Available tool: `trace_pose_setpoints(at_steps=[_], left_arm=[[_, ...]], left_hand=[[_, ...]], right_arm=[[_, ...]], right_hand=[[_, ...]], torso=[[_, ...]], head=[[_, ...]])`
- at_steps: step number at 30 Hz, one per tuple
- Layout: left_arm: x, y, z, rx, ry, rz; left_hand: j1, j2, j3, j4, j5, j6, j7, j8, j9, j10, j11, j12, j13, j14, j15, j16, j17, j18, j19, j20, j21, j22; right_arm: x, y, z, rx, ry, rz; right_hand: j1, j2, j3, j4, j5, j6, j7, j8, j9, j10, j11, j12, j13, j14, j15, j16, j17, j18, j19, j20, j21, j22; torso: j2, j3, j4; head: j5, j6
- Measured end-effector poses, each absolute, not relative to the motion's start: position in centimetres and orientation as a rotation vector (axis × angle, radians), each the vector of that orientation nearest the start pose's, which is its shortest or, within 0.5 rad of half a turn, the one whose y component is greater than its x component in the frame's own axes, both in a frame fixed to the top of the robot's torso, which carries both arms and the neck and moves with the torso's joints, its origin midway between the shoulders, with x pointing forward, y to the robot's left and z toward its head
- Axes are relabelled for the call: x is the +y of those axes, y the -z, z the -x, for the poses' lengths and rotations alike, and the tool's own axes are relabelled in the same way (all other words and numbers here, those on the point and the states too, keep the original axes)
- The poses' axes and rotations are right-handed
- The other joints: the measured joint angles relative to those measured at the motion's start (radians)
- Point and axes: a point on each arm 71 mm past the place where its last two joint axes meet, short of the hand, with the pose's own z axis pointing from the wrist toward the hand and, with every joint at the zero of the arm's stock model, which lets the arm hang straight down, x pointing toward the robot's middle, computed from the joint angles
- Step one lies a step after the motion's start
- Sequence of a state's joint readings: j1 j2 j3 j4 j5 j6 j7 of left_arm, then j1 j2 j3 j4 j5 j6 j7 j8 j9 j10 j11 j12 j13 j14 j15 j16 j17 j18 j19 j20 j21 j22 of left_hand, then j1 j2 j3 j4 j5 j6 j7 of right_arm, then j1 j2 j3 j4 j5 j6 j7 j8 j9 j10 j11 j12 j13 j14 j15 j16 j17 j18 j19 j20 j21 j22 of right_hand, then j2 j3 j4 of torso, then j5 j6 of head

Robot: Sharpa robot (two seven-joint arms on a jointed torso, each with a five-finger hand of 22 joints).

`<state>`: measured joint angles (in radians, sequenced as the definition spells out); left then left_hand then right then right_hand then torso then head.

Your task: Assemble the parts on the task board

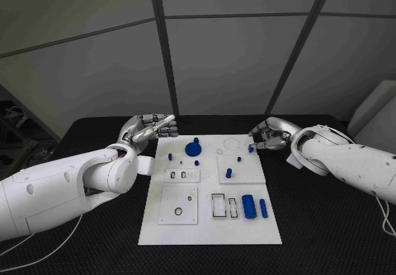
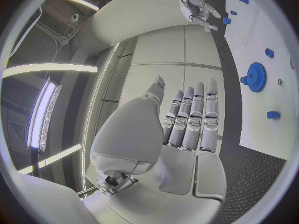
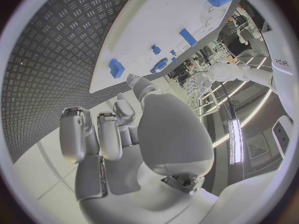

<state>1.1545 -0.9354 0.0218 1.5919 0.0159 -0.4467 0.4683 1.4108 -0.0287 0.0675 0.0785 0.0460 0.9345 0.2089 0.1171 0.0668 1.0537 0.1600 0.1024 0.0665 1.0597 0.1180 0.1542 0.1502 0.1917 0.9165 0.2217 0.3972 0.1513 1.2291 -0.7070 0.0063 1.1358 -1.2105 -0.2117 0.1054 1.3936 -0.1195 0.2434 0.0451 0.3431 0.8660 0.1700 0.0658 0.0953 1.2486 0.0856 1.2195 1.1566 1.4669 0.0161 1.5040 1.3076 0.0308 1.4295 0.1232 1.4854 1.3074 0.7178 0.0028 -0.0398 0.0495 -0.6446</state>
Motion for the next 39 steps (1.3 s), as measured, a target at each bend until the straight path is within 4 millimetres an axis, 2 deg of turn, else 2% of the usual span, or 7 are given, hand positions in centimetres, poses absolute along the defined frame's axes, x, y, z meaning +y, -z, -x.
trace_pose_setpoints(at_steps=[25,39], left_arm=[[24.7,16.8,-48.0,1.237,1.451,1.155],[24.7,16.8,-47.9,1.237,1.450,1.155]], left_hand=[[0.000,0.000,0.003,-0.003,0.000,0.000,0.000,0.000,0.000,0.000,0.000,0.000,0.000,0.000,0.000,0.000,0.000,0.000,0.000,0.000,0.000,0.000],[0.000,0.000,0.003,-0.003,0.000,0.000,0.000,0.000,0.000,0.000,0.000,0.000,0.000,0.000,0.000,0.000,0.001,0.000,0.000,0.000,0.000,0.000]], right_arm=[[-24.0,18.8,-55.9,1.747,-0.686,-0.019],[-24.0,19.1,-56.1,1.766,-0.668,-0.017]], right_hand=[[0.000,0.000,-0.006,0.006,0.005,0.010,0.003,0.007,0.006,0.000,0.000,0.008,0.007,0.000,0.000,0.000,0.000,0.000,0.000,0.000,0.000,0.000],[-0.004,0.004,-0.006,0.006,0.005,0.036,0.003,0.020,0.011,0.008,0.000,0.012,0.012,0.000,0.000,0.000,0.000,0.000,0.006,0.001,0.000,0.000]], torso=[[0.000,0.0005,0.0001],[0.000,0.0009,0.0004]], head=[[-0.002,-0.006],[0.000,-0.008]])
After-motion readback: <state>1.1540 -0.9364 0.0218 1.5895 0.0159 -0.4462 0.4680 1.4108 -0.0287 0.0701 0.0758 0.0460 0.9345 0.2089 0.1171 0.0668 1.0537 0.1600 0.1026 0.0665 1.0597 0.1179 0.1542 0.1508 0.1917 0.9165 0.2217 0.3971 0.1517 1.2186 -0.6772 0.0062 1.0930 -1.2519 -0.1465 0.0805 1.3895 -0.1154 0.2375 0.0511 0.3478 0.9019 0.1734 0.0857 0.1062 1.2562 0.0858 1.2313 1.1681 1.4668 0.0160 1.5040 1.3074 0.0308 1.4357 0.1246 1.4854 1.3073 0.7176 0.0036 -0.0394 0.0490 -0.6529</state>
